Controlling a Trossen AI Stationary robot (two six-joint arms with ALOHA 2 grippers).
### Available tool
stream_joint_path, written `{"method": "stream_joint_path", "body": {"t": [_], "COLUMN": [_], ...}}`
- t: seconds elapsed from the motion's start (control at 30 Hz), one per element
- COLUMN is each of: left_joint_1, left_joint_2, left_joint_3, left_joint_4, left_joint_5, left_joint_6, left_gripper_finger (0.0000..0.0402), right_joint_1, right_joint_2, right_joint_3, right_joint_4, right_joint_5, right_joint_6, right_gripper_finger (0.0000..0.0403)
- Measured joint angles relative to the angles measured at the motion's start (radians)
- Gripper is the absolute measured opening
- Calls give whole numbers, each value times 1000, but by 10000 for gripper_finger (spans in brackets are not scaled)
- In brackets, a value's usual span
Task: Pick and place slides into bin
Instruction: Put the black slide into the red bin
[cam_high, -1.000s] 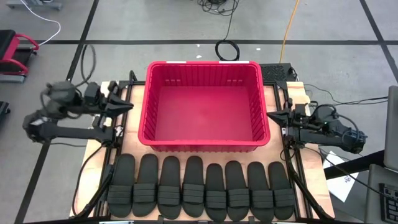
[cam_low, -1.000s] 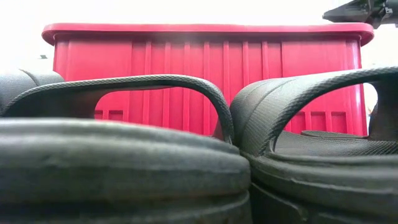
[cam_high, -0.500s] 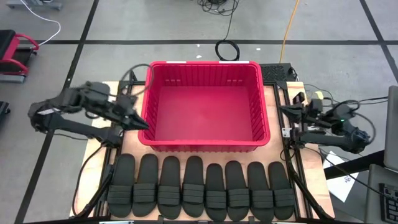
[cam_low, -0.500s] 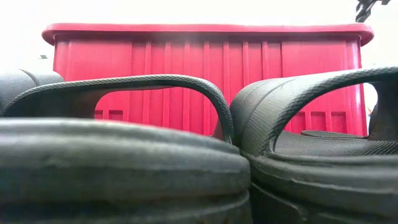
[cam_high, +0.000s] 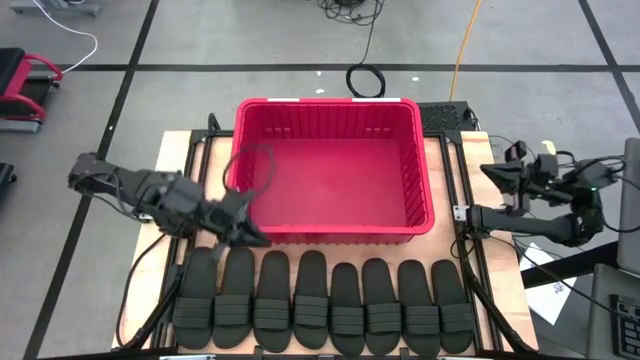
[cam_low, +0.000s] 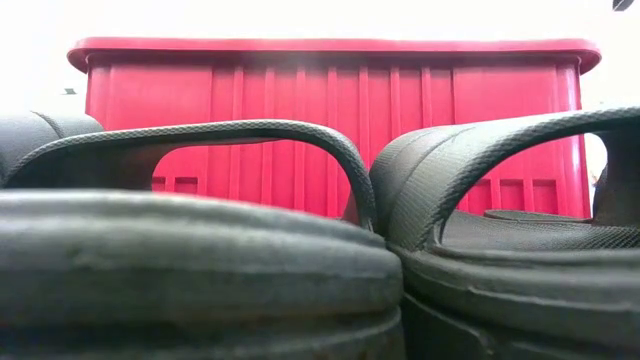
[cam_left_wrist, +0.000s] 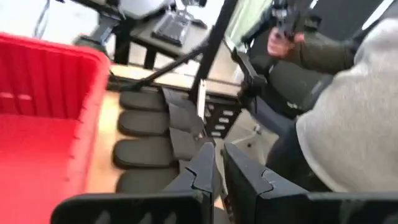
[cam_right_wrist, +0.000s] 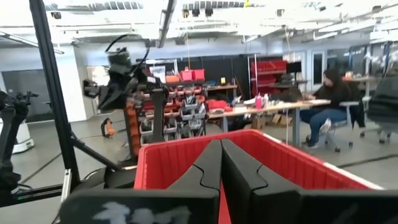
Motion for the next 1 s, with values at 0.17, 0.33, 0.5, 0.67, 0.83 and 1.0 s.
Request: {"method": "stream_joint_path", "body": {"t": [0.17,0.33,0.5,0.67,0.83,1.0], "left_joint_1": [-120,-249,-373,-457,-515,-520], "left_joint_2": [26,27,24,15,-6,-36], "left_joint_3": [0,0,0,-83,-245,-372], "left_joint_4": [-185,-323,-506,-583,-536,-397], "left_joint_5": [-22,-74,-160,-178,-216,-252], "left_joint_6": [-196,-257,-332,-465,-629,-820], "left_gripper_finger": [4,1,2,8,42,100], "right_joint_1": [0,0,0,0,0,0], "right_joint_2": [0,0,0,0,0,0], "right_joint_3": [28,30,30,30,30,30], "right_joint_4": [0,0,9,53,101,129], "right_joint_5": [0,5,48,156,204,213], "right_joint_6": [-13,-7,-6,6,-16,-38], "right_gripper_finger": [0,0,0,0,0,0]}}
